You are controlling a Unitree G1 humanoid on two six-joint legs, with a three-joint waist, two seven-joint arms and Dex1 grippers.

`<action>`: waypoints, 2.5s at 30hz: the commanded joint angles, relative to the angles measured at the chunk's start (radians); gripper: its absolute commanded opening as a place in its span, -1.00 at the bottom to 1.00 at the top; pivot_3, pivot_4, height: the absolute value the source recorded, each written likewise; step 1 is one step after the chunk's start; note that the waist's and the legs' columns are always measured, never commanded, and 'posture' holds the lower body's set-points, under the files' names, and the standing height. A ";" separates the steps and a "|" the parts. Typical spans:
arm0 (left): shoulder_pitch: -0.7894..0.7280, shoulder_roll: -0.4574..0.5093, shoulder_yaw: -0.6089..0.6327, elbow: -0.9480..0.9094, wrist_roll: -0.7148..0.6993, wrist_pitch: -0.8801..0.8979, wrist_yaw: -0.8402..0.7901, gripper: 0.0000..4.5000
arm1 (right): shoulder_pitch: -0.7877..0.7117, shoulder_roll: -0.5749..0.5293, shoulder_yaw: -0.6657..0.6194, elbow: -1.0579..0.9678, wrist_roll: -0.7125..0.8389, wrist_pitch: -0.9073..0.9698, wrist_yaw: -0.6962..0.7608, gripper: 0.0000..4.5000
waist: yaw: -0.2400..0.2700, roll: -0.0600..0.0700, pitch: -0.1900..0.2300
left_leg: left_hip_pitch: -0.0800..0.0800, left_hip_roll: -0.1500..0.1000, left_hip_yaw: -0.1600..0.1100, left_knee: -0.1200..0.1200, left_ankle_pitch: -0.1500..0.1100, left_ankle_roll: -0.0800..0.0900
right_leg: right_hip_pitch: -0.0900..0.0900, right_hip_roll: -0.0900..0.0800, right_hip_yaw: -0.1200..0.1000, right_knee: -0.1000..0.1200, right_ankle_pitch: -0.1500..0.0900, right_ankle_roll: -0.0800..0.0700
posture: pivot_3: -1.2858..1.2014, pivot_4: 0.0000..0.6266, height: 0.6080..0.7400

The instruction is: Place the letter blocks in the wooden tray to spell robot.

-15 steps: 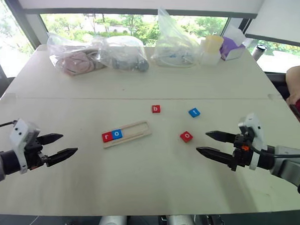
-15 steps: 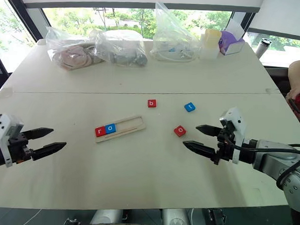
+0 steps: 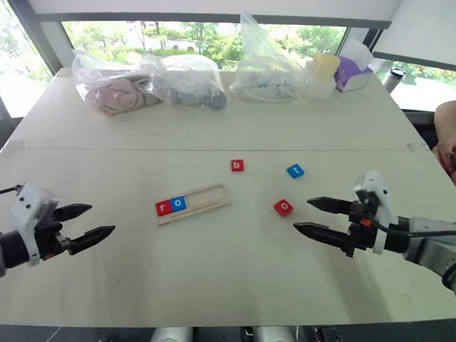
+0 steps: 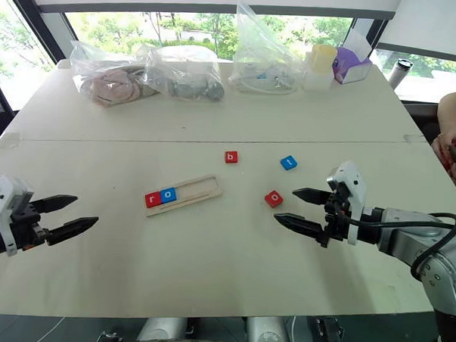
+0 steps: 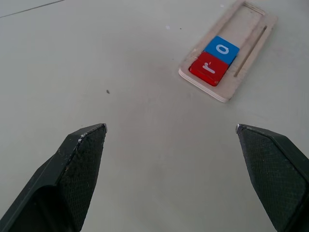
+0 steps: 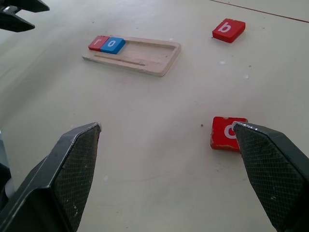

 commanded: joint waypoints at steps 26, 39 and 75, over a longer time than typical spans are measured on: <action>-0.611 -0.086 -0.663 0.549 0.436 -0.543 -0.236 0.99 | -0.133 0.109 0.259 -0.267 0.072 0.074 -0.197 1.00 | 0.000 -0.004 0.001 | -0.001 0.002 0.010 0.000 -0.001 0.002 | -0.004 0.002 0.006 0.001 0.004 -0.003 | 0.03 -0.52 1.00; -0.602 -0.120 -0.707 0.631 0.482 -0.620 -0.247 0.48 | -0.105 0.106 0.237 -0.259 0.059 0.046 -0.222 1.00 | 0.003 0.001 -0.004 | 0.003 0.002 0.010 0.003 -0.001 0.002 | 0.001 0.001 0.006 0.002 0.005 -0.003 | 0.03 -0.52 1.00; -0.681 -0.004 -0.677 0.539 0.394 -0.547 -0.448 0.98 | -0.304 0.385 0.280 0.026 -0.171 0.072 -0.521 1.00 | -0.017 -0.002 -0.003 | 0.002 0.005 0.011 0.003 -0.001 0.003 | -0.002 0.008 0.007 0.003 0.006 -0.003 | 0.03 -0.52 1.00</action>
